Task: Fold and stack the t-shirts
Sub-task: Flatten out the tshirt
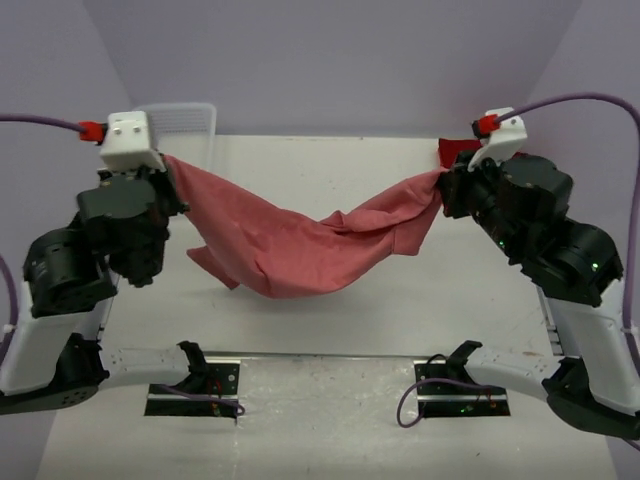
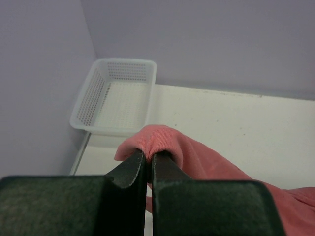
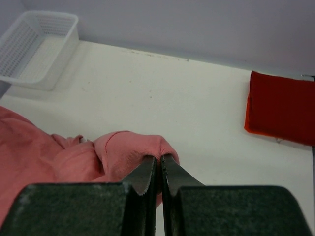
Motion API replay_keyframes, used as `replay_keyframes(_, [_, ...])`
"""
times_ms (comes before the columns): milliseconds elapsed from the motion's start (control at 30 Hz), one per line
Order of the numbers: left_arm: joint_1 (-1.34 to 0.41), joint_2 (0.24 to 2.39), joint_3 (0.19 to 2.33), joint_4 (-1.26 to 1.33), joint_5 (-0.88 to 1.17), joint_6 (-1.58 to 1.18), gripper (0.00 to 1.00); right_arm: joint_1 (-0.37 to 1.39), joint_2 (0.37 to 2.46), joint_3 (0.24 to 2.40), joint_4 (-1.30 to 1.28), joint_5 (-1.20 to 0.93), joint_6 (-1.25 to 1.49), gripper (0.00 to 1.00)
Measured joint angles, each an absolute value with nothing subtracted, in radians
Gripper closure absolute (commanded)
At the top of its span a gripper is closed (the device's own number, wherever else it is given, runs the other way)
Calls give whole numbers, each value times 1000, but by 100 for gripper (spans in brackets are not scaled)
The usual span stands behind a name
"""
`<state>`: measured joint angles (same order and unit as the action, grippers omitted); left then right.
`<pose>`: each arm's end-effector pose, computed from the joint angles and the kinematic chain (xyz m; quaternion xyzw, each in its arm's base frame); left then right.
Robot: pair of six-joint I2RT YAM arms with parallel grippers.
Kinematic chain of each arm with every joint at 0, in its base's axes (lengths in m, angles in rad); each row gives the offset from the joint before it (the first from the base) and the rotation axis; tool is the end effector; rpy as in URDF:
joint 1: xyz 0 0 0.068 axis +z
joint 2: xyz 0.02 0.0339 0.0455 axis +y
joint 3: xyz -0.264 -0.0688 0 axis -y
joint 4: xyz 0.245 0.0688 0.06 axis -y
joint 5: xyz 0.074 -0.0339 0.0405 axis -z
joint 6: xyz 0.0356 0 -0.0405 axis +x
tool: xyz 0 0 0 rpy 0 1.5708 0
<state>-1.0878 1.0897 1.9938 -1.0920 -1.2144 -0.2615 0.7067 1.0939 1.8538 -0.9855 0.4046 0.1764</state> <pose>0.0700 -0.0616 0.5610 -0.0792 0.7255 0.0161 0.6835 0.1149 0.0797 0.5364 -0.0800 0.7723 0.1187 0.6189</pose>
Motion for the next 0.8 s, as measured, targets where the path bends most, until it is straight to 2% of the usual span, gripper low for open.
replay_keyframes(100, [-968,1148,1879,-1055,-1113,-273,100,707,1095,1742,-975,429,201,100])
replay_keyframes(233, [-715,1265,1653,-921,-832,-277,100,706,1135,1624,-973,444,244,100])
replay_keyframes(400, [-477,1471,1523,-830,-536,-279,100,666,1162,1504,-971,466,300,100])
replay_keyframes(567, [-323,1563,1521,-760,-433,-289,100,574,1192,1415,-954,488,345,100])
replay_keyframes(800, [-205,1777,1618,-714,-373,-296,100,435,1327,1349,-888,487,365,100])
